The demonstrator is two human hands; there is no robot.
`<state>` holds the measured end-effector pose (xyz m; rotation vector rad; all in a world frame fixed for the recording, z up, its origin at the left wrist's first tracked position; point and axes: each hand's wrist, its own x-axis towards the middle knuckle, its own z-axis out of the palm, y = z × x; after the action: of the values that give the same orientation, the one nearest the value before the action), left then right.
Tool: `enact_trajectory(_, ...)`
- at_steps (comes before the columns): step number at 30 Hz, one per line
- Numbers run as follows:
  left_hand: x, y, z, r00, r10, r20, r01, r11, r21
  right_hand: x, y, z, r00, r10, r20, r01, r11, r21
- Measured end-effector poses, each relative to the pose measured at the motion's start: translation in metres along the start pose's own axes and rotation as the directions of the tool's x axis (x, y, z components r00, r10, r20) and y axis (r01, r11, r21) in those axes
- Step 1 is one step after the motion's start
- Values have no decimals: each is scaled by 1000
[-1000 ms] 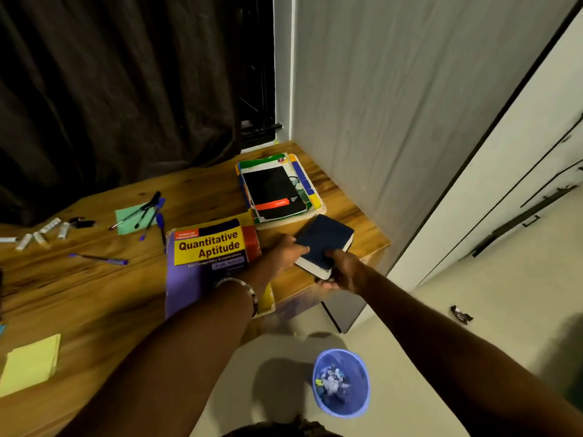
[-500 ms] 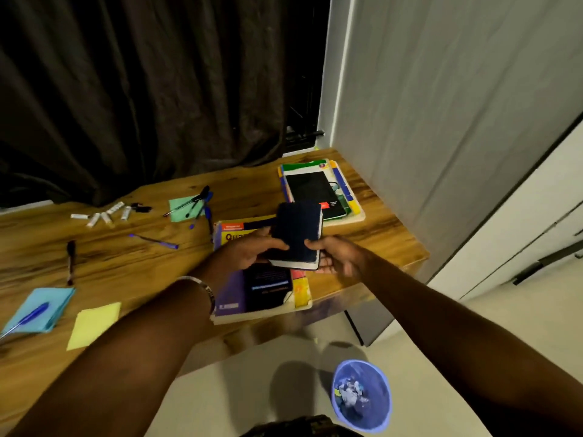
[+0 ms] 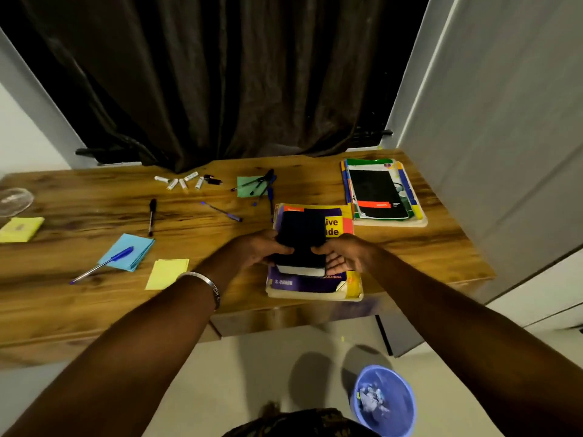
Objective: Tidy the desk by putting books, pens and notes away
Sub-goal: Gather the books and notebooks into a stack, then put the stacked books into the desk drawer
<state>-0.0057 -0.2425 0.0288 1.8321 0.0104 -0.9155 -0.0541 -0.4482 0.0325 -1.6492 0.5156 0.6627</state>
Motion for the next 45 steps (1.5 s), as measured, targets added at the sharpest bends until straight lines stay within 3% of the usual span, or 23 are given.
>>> enact_trajectory(7, -5, 0, 6, 997, -22, -80, 29, 996, 84, -6, -7, 7, 996, -15, -90, -4, 978, -207)
enact_trajectory(10, -7, -1, 11, 991, 26, -135, -1, 983, 186, -7, -7, 10, 988, -21, -154, -26, 953, -302)
enact_trajectory(15, -9, -8, 15, 986, 81, -148, -53, 981, 188, -6, 2, 18, 958, -76, -277, -27, 936, -351)
enact_trajectory(19, -12, -13, 20, 978, 114, -177, -80, 979, 187, -10, 9, 20, 944, -140, -298, 9, 916, -401)
enact_trajectory(22, -16, -20, 29, 952, 153, -266, -96, 972, 215, -12, 14, 20, 938, -204, -280, 43, 870, -491)
enact_trajectory(25, -24, -27, 43, 915, 169, -367, -125, 982, 139, -16, 21, 16, 918, -301, -258, 93, 795, -599)
enact_trajectory(27, -30, -33, 54, 860, 182, -476, -117, 979, 164, -22, 28, 9, 914, -330, -237, 121, 778, -617)
enact_trajectory(29, -36, -39, 69, 744, 177, -644, -47, 976, 214, -29, 38, -1, 916, -338, -216, 133, 763, -632)
enact_trajectory(32, -48, -47, 101, 555, 82, -828, -83, 996, 43, -44, 57, -19, 888, -411, -205, 171, 710, -684)
enact_trajectory(36, -68, -53, 152, 368, -18, -930, -161, 984, -83, -54, 97, -46, 895, -382, -232, 166, 766, -621)
enact_trajectory(38, -69, -63, 177, 414, -41, -910, -153, 982, -114, -51, 123, -62, 912, -300, -278, 126, 852, -508)
enact_trajectory(41, -49, -84, 202, 635, -193, -748, -136, 925, -355, -49, 161, -80, 929, -228, -291, 116, 927, -356)
enact_trajectory(43, -37, -92, 216, 741, -316, -592, -122, 804, -582, -55, 177, -86, 951, -161, -264, 111, 974, -196)
enact_trajectory(45, -30, -97, 231, 830, -344, -438, -115, 663, -739, -51, 199, -92, 963, -23, -270, 58, 991, 122)
